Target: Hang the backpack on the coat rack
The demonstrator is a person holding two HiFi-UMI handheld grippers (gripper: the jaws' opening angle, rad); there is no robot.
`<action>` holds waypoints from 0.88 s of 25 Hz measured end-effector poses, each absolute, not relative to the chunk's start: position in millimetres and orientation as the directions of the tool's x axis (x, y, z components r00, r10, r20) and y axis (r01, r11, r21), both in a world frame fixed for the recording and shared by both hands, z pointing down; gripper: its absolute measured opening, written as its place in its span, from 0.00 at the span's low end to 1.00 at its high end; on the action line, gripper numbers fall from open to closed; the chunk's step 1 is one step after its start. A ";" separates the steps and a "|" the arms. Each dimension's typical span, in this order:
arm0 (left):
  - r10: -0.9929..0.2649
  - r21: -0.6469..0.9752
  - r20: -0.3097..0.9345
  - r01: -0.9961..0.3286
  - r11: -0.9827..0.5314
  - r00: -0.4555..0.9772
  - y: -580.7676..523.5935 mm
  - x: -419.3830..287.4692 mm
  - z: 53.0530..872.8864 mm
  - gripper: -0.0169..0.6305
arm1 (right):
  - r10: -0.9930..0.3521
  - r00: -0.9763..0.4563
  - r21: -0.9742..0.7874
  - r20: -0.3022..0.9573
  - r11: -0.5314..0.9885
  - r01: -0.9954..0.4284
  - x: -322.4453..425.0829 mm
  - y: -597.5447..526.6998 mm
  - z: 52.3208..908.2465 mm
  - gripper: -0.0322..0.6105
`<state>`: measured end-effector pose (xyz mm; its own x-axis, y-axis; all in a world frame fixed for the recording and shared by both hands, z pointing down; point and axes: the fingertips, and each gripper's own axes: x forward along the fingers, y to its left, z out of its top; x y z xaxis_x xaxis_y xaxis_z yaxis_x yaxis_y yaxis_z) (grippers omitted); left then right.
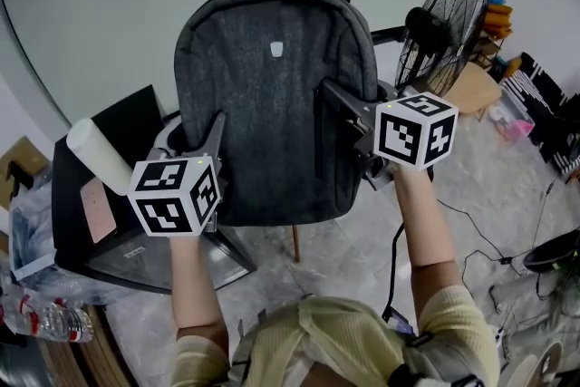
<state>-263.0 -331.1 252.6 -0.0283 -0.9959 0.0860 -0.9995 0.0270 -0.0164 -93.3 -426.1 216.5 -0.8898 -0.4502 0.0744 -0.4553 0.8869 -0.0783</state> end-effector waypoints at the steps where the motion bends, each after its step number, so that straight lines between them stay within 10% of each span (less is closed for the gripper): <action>1: -0.996 -0.018 0.089 -0.999 0.027 -0.029 -331.7 -263.7 254.4 0.26 | -0.450 -0.890 -0.085 0.075 0.886 -0.455 -93.9 -426.9 219.2 0.23; 22: -0.991 0.029 0.134 -0.999 0.019 -0.015 -361.6 -274.3 283.1 0.26 | -0.470 -0.875 -0.098 0.111 0.871 -0.481 -102.0 -455.6 242.4 0.23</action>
